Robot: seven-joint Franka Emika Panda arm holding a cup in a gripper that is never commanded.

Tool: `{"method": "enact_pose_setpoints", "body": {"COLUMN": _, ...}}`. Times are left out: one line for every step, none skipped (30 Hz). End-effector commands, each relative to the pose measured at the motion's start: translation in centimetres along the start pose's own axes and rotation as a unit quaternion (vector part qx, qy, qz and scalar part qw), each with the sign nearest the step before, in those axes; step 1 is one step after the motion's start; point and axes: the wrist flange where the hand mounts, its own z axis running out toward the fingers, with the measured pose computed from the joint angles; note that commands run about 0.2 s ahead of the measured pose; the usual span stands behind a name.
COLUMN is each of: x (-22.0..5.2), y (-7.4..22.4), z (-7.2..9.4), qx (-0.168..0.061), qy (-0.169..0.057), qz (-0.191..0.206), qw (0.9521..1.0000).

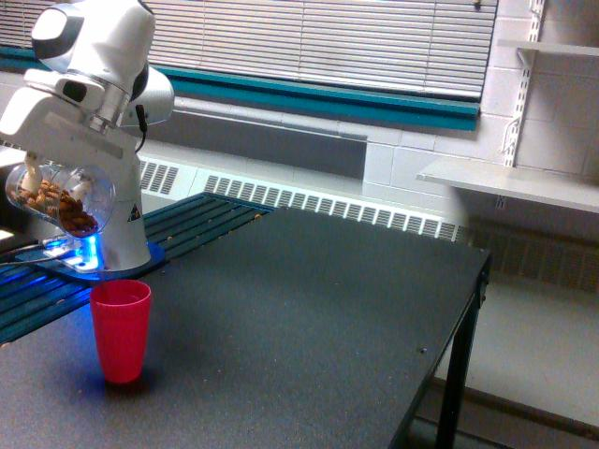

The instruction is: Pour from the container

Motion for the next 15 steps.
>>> {"method": "enact_pose_setpoints", "body": {"x": 0.53, "y": -0.24, "z": -0.26, "qx": -0.001, "qy": 0.006, "qz": 0.001, "qw": 1.0}}
{"method": "enact_pose_setpoints", "body": {"x": 0.56, "y": -0.29, "z": -0.27, "qx": 0.0, "qy": 0.007, "qz": 0.001, "qw": 1.0}}
{"method": "enact_pose_setpoints", "body": {"x": 0.57, "y": -0.32, "z": -0.27, "qx": 0.0, "qy": 0.008, "qz": 0.0, "qw": 1.0}}
{"method": "enact_pose_setpoints", "body": {"x": 0.61, "y": -0.36, "z": -0.29, "qx": 0.001, "qy": 0.008, "qz": 0.0, "qw": 1.0}}
{"method": "enact_pose_setpoints", "body": {"x": 0.64, "y": -0.39, "z": -0.29, "qx": 0.001, "qy": 0.008, "qz": -0.001, "qw": 1.0}}
{"method": "enact_pose_setpoints", "body": {"x": 0.67, "y": -0.41, "z": -0.29, "qx": 0.001, "qy": 0.009, "qz": -0.002, "qw": 1.0}}
{"method": "enact_pose_setpoints", "body": {"x": 0.68, "y": -0.44, "z": -0.29, "qx": 0.001, "qy": 0.009, "qz": -0.002, "qw": 1.0}}
{"method": "enact_pose_setpoints", "body": {"x": 0.71, "y": -0.46, "z": -0.29, "qx": 0.001, "qy": 0.009, "qz": -0.003, "qw": 1.0}}
{"method": "enact_pose_setpoints", "body": {"x": 0.74, "y": -0.48, "z": -0.29, "qx": 0.001, "qy": 0.01, "qz": -0.004, "qw": 0.9999}}
{"method": "enact_pose_setpoints", "body": {"x": 0.74, "y": -0.51, "z": -0.27, "qx": 0.0, "qy": 0.01, "qz": -0.004, "qw": 0.9999}}
{"method": "enact_pose_setpoints", "body": {"x": 0.76, "y": -0.54, "z": -0.28, "qx": 0.0, "qy": 0.01, "qz": -0.004, "qw": 0.9999}}
{"method": "enact_pose_setpoints", "body": {"x": 0.78, "y": -0.57, "z": -0.29, "qx": -0.001, "qy": 0.01, "qz": -0.004, "qw": 0.9999}}
{"method": "enact_pose_setpoints", "body": {"x": 0.8, "y": -0.57, "z": -0.28, "qx": -0.001, "qy": 0.01, "qz": -0.006, "qw": 0.9999}}
{"method": "enact_pose_setpoints", "body": {"x": 0.83, "y": -0.58, "z": -0.28, "qx": -0.002, "qy": 0.011, "qz": -0.007, "qw": 0.9999}}
{"method": "enact_pose_setpoints", "body": {"x": 0.84, "y": -0.59, "z": -0.27, "qx": -0.002, "qy": 0.011, "qz": -0.008, "qw": 0.9999}}
